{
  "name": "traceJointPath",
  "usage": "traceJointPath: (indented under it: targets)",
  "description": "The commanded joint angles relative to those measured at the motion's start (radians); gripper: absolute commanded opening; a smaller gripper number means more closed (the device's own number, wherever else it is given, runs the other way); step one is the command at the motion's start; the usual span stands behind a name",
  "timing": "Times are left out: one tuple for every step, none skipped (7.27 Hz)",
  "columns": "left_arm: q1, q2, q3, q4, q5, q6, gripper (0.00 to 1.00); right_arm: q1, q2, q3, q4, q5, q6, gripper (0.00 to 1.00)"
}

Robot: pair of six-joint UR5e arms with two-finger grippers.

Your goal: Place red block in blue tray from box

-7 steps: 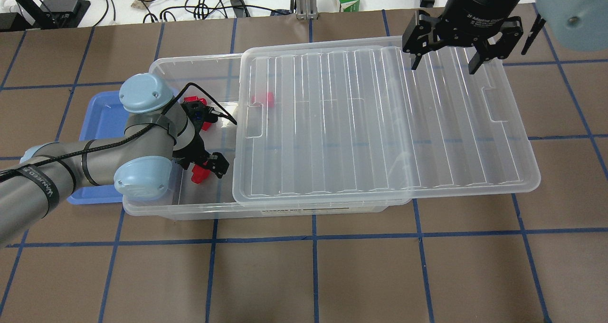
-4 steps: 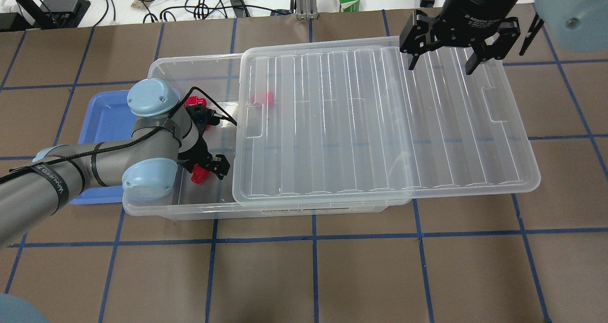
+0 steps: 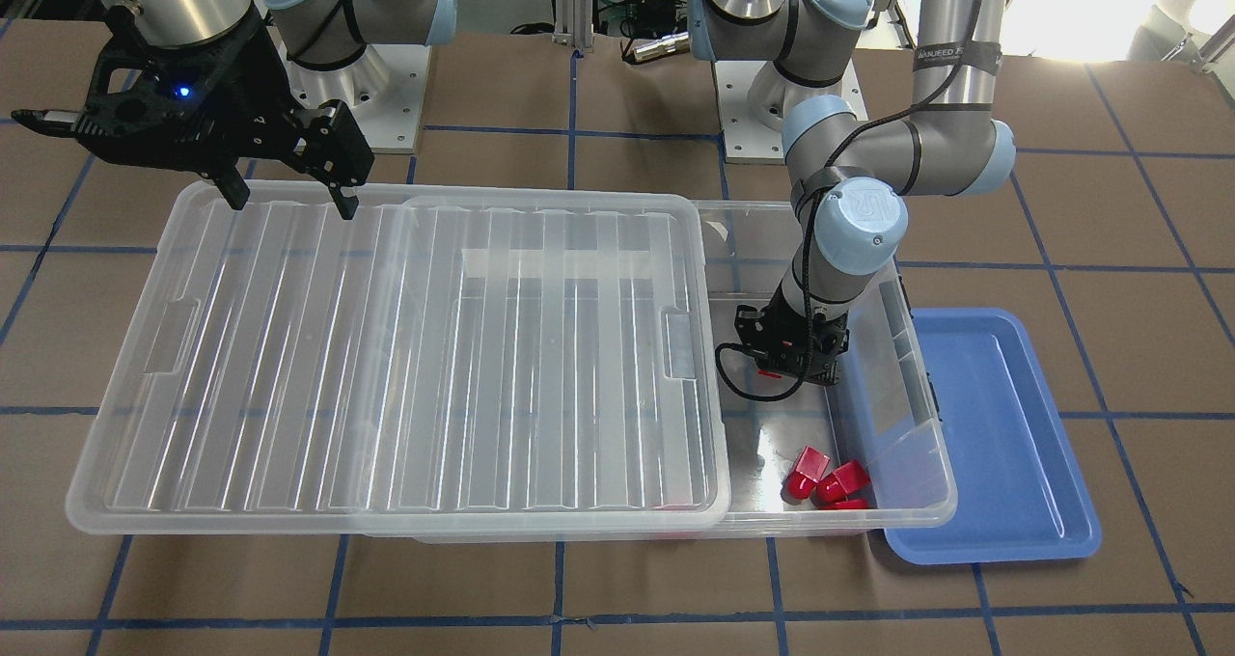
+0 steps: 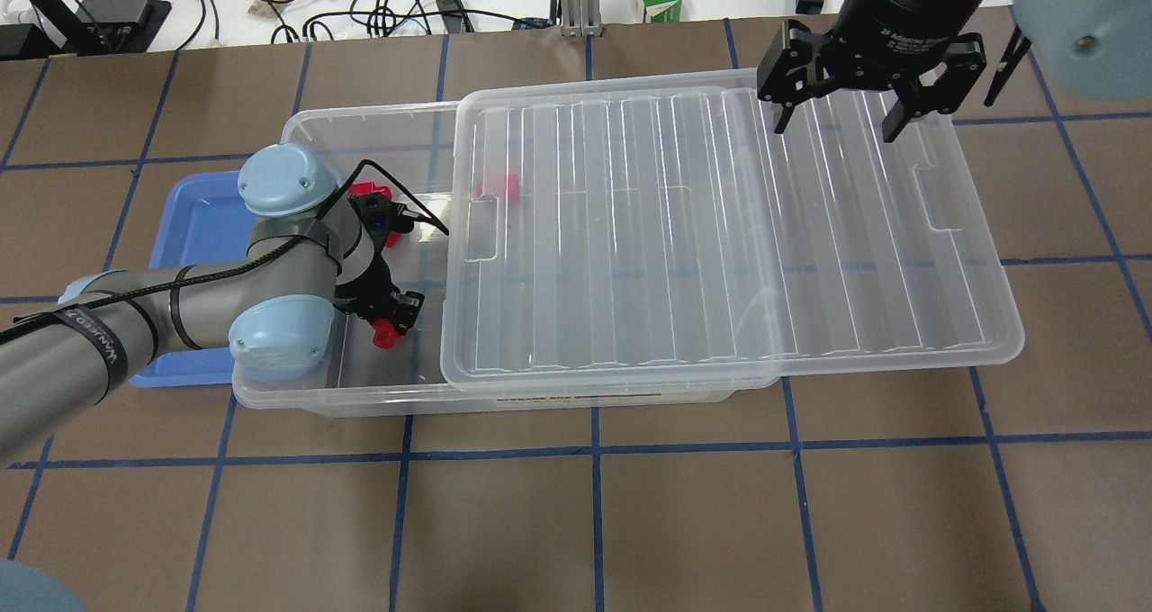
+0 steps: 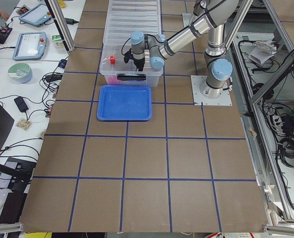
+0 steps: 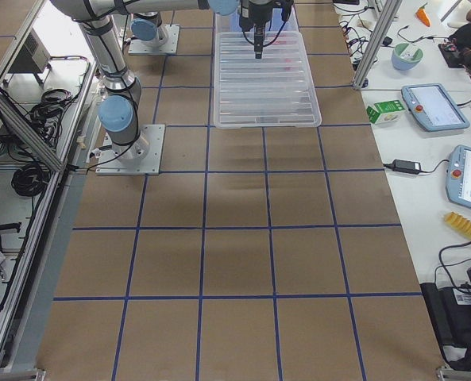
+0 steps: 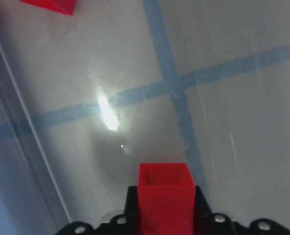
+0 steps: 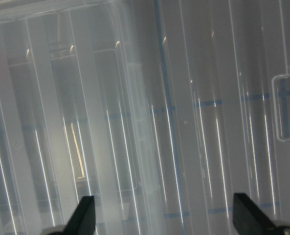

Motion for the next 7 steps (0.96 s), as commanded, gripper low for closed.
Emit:
traceJointPath:
  targets:
    - [0.000,0.069,0.165,-0.248,-0.009,-0.020,0.00,0.000,0.000,0.000,0.002,-0.006,0.000,1.00]
    - [0.000,0.099,0.321,-0.464,-0.013,-0.046,0.00,0.000,0.000,-0.001,0.004,-0.009,-0.002,1.00]
    - [0.014,0.106,0.428,-0.550,-0.007,-0.048,0.00,-0.015,0.006,-0.003,0.004,-0.011,-0.009,1.00]
    - [0.103,0.103,0.474,-0.595,-0.003,-0.034,0.00,-0.065,0.009,0.000,-0.005,-0.009,-0.166,1.00]
    - [0.237,0.103,0.472,-0.596,-0.006,0.001,0.00,-0.183,0.006,0.000,0.007,-0.012,-0.266,1.00]
    - [0.330,0.081,0.463,-0.583,-0.010,0.104,0.00,-0.328,0.006,0.000,0.055,-0.027,-0.300,1.00]
    - [0.383,0.047,0.438,-0.536,-0.015,0.221,0.00,-0.435,0.018,0.002,0.068,-0.028,-0.410,1.00]
